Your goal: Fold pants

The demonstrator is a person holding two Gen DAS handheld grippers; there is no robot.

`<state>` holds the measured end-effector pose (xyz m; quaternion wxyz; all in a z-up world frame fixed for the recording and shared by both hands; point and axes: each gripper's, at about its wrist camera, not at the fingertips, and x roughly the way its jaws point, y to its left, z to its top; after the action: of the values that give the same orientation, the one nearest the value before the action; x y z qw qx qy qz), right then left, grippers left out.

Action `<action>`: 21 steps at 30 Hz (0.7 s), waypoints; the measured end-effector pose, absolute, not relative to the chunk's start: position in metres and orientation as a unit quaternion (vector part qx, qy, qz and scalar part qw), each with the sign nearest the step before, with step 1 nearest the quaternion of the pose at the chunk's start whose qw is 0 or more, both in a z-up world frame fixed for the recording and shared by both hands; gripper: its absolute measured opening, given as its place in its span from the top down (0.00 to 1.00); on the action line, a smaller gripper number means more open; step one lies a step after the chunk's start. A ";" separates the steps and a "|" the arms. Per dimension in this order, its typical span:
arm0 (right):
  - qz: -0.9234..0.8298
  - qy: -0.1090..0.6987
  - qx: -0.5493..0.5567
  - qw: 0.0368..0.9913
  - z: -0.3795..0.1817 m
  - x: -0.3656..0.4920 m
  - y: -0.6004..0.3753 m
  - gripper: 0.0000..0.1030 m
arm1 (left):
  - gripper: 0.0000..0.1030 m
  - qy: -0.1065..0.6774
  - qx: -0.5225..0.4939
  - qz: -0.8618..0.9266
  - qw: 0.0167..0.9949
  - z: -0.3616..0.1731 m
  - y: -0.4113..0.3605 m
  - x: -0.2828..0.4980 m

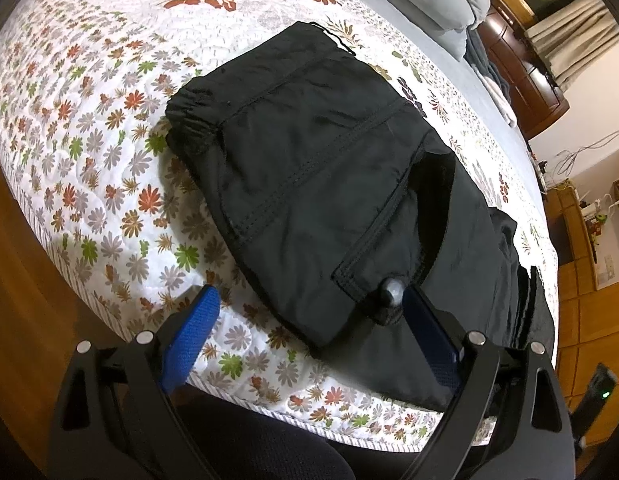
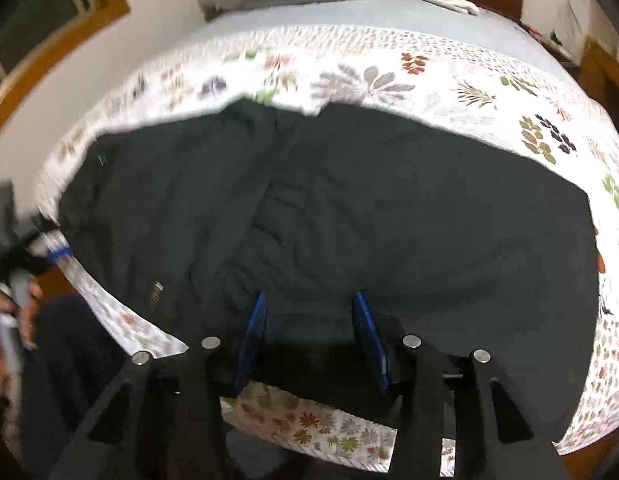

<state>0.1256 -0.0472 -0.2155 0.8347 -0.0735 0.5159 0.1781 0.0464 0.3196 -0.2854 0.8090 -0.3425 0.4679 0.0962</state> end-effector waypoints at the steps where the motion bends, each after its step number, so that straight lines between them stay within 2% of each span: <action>1: 0.181 0.521 -0.077 0.831 -0.218 0.126 -0.045 0.54 | 0.10 0.466 -0.345 0.096 0.809 -0.285 0.320 0.046; 5: 0.203 0.547 -0.074 0.808 -0.208 0.133 -0.047 0.57 | 0.11 0.418 -0.362 0.105 0.826 -0.268 0.332 0.029; 8: 0.235 0.546 -0.078 0.801 -0.175 0.146 -0.046 0.56 | 0.10 0.366 -0.407 0.103 0.831 -0.257 0.351 0.009; 13: 0.346 0.562 -0.026 0.751 -0.120 0.206 -0.014 0.25 | 0.10 0.328 -0.534 0.082 0.775 -0.277 0.388 -0.002; 18: 0.432 0.565 -0.066 0.700 -0.087 0.259 0.070 0.15 | 0.10 0.294 -0.586 0.071 0.751 -0.296 0.396 0.000; 21: 0.465 0.593 -0.075 0.653 -0.090 0.286 0.127 0.13 | 0.10 0.296 -0.592 0.069 0.746 -0.306 0.392 0.010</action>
<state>0.2864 0.1274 -0.0896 0.6530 -0.0750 0.5929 0.4652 0.0095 0.3916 -0.3060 0.7461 -0.5924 0.2961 0.0694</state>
